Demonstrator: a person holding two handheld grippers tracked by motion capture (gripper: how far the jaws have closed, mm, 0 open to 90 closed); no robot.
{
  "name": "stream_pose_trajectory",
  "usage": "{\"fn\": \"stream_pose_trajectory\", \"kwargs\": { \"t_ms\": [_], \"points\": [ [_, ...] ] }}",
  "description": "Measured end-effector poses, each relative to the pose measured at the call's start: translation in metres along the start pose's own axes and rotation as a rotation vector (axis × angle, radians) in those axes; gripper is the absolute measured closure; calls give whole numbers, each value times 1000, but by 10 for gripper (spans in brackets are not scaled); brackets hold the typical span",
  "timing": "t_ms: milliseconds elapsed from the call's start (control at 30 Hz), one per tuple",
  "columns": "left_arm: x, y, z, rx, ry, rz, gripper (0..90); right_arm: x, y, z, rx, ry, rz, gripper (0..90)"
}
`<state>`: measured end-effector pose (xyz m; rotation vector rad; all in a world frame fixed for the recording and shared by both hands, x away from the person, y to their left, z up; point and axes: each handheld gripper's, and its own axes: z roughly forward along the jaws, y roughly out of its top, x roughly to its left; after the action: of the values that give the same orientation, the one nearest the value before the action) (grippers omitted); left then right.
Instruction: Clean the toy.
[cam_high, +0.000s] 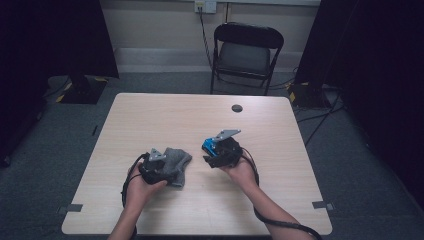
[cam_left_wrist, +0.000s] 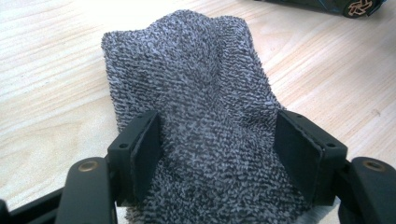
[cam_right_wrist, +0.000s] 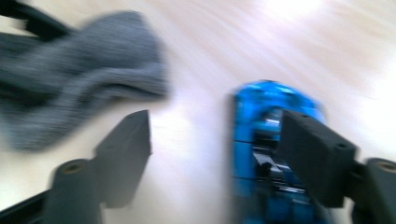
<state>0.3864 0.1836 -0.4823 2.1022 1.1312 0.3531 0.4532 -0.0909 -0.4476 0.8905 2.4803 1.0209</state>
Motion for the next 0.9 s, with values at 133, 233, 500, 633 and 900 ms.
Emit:
{"fn": "stream_pose_trajectory", "kwargs": {
  "t_ms": [133,233,500,633,900],
  "points": [
    [1,-2,0,-13,-8,-9,315,-21,-4,7,39,-33,53,189],
    [1,-2,1,-15,-10,-10,314,-28,-6,15,55,-11,101,172],
    [1,-3,1,-12,-14,0,303,-31,-10,36,119,-11,106,178],
    [1,-3,1,-12,-14,0,301,-29,-10,40,135,-17,85,188],
    [0,-3,2,-8,-7,13,294,-28,-13,43,151,-28,77,215]
  ]
}}
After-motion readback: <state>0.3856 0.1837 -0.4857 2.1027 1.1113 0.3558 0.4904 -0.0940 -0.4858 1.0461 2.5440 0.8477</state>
